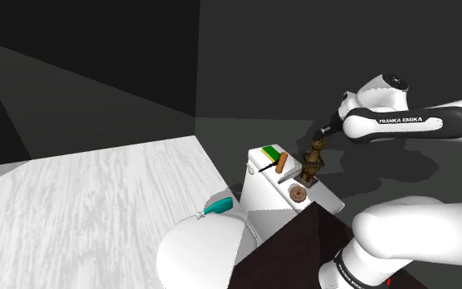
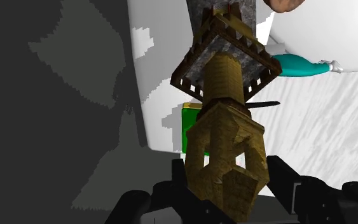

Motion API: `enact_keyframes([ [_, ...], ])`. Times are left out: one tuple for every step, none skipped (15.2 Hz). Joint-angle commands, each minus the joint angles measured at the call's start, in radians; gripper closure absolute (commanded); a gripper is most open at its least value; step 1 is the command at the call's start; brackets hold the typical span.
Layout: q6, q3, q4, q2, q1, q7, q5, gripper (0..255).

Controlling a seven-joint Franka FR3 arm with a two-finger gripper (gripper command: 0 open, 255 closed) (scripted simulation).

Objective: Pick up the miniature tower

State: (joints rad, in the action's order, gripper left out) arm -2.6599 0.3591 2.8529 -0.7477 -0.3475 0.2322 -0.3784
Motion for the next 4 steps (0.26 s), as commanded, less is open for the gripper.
enact_keyframes([
  [0.036, -0.005, -0.017, -0.02, 0.005, 0.003, 0.008, 255],
  [0.053, -0.008, -0.026, -0.028, 0.007, 0.004, 0.012, 255],
  [0.056, -0.008, -0.028, -0.029, 0.008, 0.004, 0.012, 255],
  [0.056, -0.008, -0.028, -0.03, 0.008, 0.004, 0.012, 255],
])
